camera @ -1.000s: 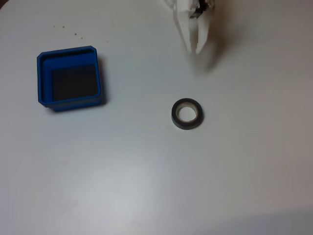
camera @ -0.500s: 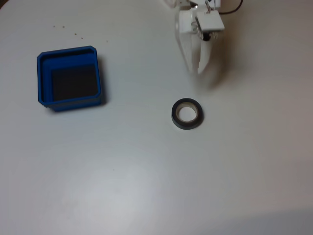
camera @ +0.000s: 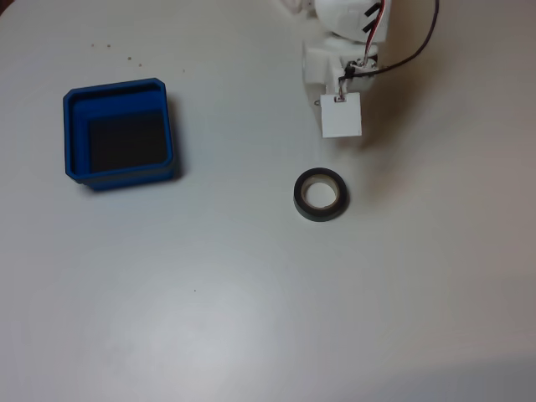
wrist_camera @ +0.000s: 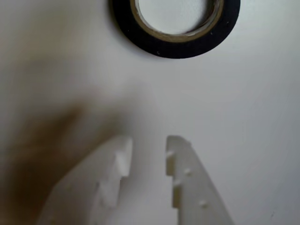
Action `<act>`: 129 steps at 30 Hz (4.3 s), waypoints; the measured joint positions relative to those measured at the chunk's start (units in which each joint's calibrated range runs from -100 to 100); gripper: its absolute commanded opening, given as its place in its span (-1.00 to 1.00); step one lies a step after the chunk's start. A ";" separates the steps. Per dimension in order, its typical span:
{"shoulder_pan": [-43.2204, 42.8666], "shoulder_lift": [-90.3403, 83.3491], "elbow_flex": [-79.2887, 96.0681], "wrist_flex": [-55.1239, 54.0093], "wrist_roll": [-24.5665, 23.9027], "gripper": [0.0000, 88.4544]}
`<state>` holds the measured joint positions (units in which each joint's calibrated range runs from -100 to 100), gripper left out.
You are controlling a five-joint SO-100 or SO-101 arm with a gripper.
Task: Pick the black tape roll and drop it in the blue box
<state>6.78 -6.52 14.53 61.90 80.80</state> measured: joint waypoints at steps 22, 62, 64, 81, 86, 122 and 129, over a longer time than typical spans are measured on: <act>4.75 14.39 -15.16 3.20 -10.43 -0.98; 4.95 24.89 -22.24 0.00 -10.68 -0.54; 4.95 27.69 -24.84 0.00 -9.18 -0.54; 5.64 32.26 -27.89 0.00 -5.26 -0.54; 7.72 32.26 -29.60 0.00 -3.67 -0.54; 8.61 35.56 -30.13 0.00 1.92 -0.54; 8.61 35.56 -30.13 0.00 2.00 -0.54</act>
<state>15.39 29.04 -15.61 61.90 82.80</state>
